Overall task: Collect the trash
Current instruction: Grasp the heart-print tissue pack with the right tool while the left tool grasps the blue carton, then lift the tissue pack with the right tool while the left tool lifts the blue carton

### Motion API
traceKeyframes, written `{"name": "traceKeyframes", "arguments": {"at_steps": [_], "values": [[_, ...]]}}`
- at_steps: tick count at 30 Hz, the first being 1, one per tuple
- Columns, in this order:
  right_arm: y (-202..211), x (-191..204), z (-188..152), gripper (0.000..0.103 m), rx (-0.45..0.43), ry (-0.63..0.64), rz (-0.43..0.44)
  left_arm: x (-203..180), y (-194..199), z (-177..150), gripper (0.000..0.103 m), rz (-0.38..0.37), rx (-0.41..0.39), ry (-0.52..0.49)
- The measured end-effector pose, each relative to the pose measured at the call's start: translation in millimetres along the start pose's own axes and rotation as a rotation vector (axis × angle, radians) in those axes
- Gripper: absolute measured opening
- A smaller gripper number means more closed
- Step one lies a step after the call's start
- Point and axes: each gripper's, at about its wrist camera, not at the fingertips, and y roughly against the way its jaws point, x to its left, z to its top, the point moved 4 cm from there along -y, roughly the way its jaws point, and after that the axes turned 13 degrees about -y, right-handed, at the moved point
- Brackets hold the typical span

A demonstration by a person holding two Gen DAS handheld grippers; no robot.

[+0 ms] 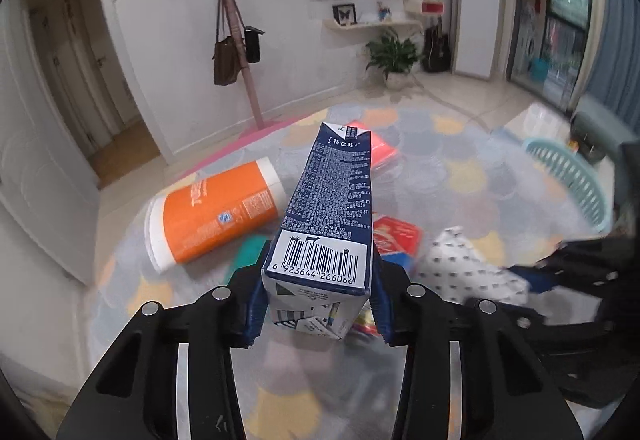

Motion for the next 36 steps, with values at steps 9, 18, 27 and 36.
{"name": "traceKeyframes", "arguments": {"at_steps": [9,18,27,36], "values": [[31.8,-13.9,-15.7,0.016,-0.046,-0.048,-0.007,-6.5,54.9,-55.2,0.041,-0.051,-0.018,0.279],[61.1,-20.1,-30.1,0.016,-0.081,-0.040,-0.031,-41.5,74.6,-113.9,0.041,-0.048,0.060,0.321],[71.8,-35.2,-36.3,0.016,-0.075,-0.062,-0.045,-43.6,59.8,-93.8,0.064,-0.088,0.087,0.331],[92.4,-52.2,-34.1,0.016,-0.124,-0.071,-0.078,-48.8,31.3,-84.1,0.034,-0.049,0.208,0.302]]}}
